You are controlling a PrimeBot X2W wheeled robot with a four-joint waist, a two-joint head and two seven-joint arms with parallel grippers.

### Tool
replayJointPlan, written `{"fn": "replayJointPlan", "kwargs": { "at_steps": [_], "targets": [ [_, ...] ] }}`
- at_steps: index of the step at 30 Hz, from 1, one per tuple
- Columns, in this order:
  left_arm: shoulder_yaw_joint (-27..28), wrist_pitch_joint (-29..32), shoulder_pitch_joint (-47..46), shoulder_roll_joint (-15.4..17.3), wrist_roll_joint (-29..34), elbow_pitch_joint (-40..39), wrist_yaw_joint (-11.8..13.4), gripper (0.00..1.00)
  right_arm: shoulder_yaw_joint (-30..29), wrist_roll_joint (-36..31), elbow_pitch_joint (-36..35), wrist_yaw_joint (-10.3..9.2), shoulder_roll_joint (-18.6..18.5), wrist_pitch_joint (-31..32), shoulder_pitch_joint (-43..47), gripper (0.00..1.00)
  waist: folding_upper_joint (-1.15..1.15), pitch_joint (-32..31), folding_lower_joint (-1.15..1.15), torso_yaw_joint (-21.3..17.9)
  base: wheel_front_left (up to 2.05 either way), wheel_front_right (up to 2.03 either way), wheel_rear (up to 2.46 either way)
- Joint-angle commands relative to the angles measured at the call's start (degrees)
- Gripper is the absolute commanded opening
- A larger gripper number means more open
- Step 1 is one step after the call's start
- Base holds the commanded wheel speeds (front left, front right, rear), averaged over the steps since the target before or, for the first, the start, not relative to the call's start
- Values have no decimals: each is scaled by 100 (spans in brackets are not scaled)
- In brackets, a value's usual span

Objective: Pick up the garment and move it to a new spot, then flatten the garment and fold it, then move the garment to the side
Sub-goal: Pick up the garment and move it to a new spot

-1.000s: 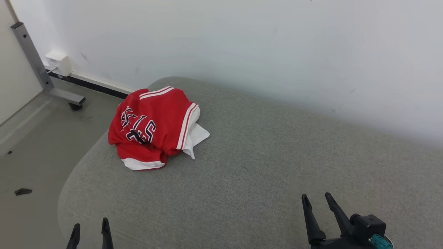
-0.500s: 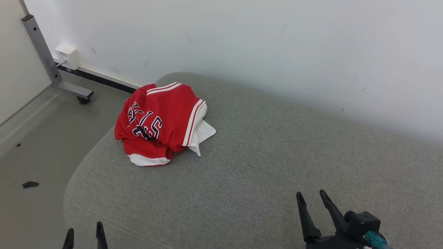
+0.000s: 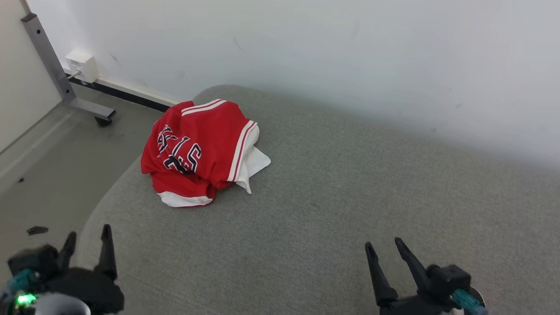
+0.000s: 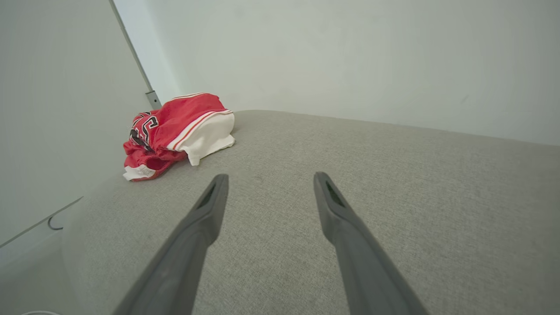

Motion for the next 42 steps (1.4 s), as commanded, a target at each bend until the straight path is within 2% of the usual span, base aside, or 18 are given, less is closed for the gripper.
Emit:
{"fn": "replayJointPlan", "kwargs": {
  "at_steps": [1,4,9,12,15,16,21,26,31,37,38,39,40,42],
  "targets": [
    [47,166,-331,110,-83,132,-33,100,53,-83,-82,-12,-15,74,-111,100,0,372,0,-325,0,0,0],
    [139,574,-979,385,-286,467,-162,100,192,-280,-277,-12,-14,241,-270,100,0,751,0,-599,0,0,0],
    [478,1207,-1974,708,-803,938,-194,100,419,-451,-645,-12,-152,504,-611,100,0,1465,0,-1040,0,0,0],
    [865,1720,-2687,892,-1327,1239,-132,100,550,-499,-932,-12,-253,621,-904,100,0,2033,0,-1354,0,0,0],
    [1343,2230,-3220,801,-2007,1334,137,100,661,-545,-1153,-12,-316,713,-1146,100,0,2477,0,-1585,0,0,0],
    [1353,2409,-3318,932,-2016,1304,190,100,704,-559,-1223,-12,-331,723,-1205,100,0,2615,0,-1652,0,0,0],
    [1493,3103,-3730,1318,-2239,1196,402,100,812,-574,-1402,-12,-410,744,-1459,100,0,3129,0,-1926,0,0,0],
    [1626,3439,-3824,1479,-2349,1113,645,100,867,-506,-1406,-12,-425,665,-1611,100,0,3371,0,-2094,0,0,0],
    [1608,3586,-3726,1462,-2264,987,917,100,870,-475,-1349,-12,-401,600,-1675,100,0,3463,0,-2171,0,0,0],
    [1567,3644,-3515,1412,-2216,869,1023,100,878,-443,-1214,-13,-398,564,-1670,100,0,3459,0,-2203,0,0,0],
    [1545,3642,-3466,1418,-2174,864,1040,80,881,-439,-1187,-13,-389,565,-1680,100,0,3449,0,-2209,0,0,0],
    [1513,3621,-3424,1436,-2124,850,1063,45,878,-432,-1162,-13,-386,556,-1691,100,0,3436,0,-2211,0,0,0],
    [1506,3561,-3394,1461,-2066,826,1084,1,872,-426,-1141,-13,-385,552,-1697,100,0,3419,0,-2212,0,0,0],
    [1486,3523,-3342,1498,-2018,805,1107,0,872,-418,-1124,-13,-381,536,-1695,100,0,3387,0,-2211,0,0,0]
  ]
}}
